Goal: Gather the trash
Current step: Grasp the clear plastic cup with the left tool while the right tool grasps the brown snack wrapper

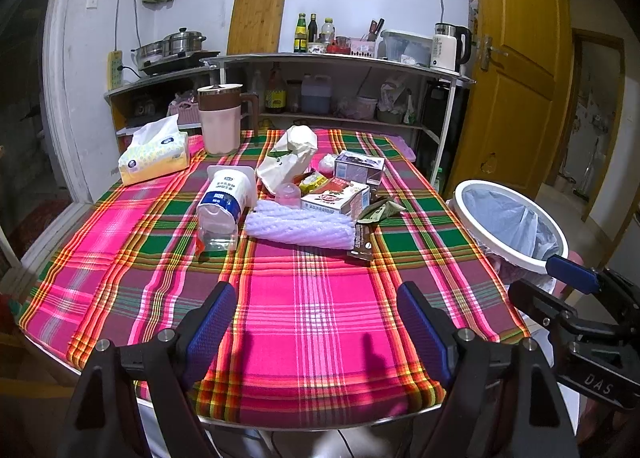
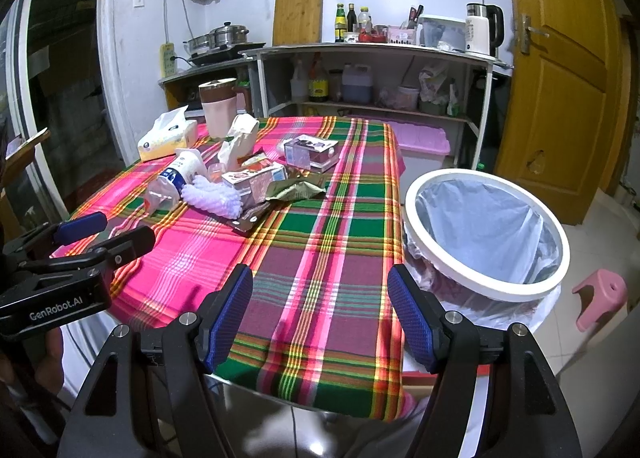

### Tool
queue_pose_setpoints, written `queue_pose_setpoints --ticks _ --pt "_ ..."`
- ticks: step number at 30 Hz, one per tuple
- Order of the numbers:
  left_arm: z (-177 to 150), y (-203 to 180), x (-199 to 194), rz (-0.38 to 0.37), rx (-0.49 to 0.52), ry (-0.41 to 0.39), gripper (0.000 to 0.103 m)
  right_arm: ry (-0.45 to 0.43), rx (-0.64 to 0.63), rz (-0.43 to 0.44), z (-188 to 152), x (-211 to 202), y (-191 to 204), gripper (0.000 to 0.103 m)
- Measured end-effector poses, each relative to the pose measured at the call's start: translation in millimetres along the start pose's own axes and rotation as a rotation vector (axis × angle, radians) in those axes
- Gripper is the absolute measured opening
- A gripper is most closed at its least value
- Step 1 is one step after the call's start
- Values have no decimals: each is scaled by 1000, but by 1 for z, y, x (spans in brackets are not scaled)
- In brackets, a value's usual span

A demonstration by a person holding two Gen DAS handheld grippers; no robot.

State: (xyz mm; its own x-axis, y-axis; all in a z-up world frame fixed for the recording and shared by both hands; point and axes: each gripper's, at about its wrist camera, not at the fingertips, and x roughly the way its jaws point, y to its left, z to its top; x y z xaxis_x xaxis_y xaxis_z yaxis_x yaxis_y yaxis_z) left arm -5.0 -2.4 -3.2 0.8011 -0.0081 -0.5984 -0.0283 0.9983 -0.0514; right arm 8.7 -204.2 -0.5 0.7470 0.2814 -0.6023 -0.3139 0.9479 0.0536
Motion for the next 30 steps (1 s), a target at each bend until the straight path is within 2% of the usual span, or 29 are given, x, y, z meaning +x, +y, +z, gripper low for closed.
queue_pose_setpoints --ticks 11,23,30 --pt "14 30 29 36 -39 23 83 33 -6 29 14 32 4 70" --pt "44 81 70 93 -107 22 83 90 9 115 44 83 14 70" --pt "49 102 96 84 -148 53 83 109 6 146 55 106 25 70"
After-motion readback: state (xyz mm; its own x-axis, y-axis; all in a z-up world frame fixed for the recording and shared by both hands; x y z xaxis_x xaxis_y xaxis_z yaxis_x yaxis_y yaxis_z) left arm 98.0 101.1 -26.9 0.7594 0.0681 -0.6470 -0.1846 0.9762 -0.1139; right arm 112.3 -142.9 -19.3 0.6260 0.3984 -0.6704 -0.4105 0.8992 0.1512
